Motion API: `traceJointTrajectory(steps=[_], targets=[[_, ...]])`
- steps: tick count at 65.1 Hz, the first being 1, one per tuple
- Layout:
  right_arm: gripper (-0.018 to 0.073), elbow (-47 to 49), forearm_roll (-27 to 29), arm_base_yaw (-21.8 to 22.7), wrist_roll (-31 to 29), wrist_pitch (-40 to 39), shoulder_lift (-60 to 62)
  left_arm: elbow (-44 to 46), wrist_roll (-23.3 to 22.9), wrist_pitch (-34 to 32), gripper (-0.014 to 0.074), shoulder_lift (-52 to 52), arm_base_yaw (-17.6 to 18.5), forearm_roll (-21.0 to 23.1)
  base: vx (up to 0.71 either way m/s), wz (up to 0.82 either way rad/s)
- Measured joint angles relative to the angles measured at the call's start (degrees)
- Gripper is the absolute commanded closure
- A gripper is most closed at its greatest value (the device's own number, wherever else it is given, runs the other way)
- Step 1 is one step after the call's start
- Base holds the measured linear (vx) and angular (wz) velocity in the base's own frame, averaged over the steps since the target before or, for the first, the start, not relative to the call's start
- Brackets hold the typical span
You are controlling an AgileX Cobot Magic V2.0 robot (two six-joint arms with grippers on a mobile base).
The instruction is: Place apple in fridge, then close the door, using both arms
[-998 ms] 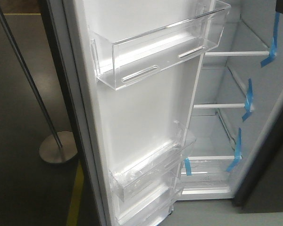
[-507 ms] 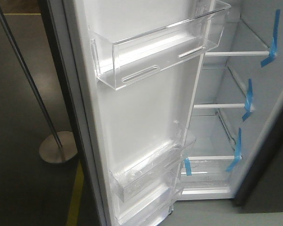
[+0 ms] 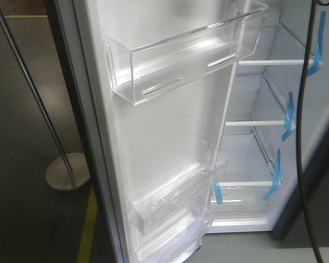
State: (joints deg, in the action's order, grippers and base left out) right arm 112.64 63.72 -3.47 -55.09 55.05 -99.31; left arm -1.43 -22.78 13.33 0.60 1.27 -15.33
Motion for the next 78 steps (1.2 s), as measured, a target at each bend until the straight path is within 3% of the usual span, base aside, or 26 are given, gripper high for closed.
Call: traceJointTrajectory(steps=[22, 44, 54, 61, 62, 78], targets=[[-0.0036, 0.4, -4.2, 0.0, 2.7, 2.3, -3.0, 0.0, 0.0, 0.0, 0.0603, 0.0, 0.0, 0.0, 0.00, 0.00], [-0.0034, 0.6, -6.0, 0.0, 4.9, 1.6, -3.0, 0.0, 0.0, 0.0, 0.0603, 0.0, 0.0, 0.0, 0.00, 0.00], [0.0043, 0.6, -5.5, 0.0, 5.6, 1.4, -3.0, 0.0, 0.0, 0.0, 0.0603, 0.0, 0.0, 0.0, 0.00, 0.00], [0.0195, 0.6, -5.0, 0.0, 5.7, 1.1, -1.9, 0.0, 0.0, 0.0, 0.0603, 0.0, 0.0, 0.0, 0.00, 0.00], [0.0566, 0.6, -6.3, 0.0, 5.9, 5.4, 9.4, 0.0, 0.0, 0.0, 0.0603, 0.0, 0.0, 0.0, 0.00, 0.00], [0.0564, -5.5, -11.8, 0.0, 7.0, 9.5, 21.7, 0.0, 0.0, 0.0, 0.0603, 0.0, 0.0, 0.0, 0.00, 0.00]])
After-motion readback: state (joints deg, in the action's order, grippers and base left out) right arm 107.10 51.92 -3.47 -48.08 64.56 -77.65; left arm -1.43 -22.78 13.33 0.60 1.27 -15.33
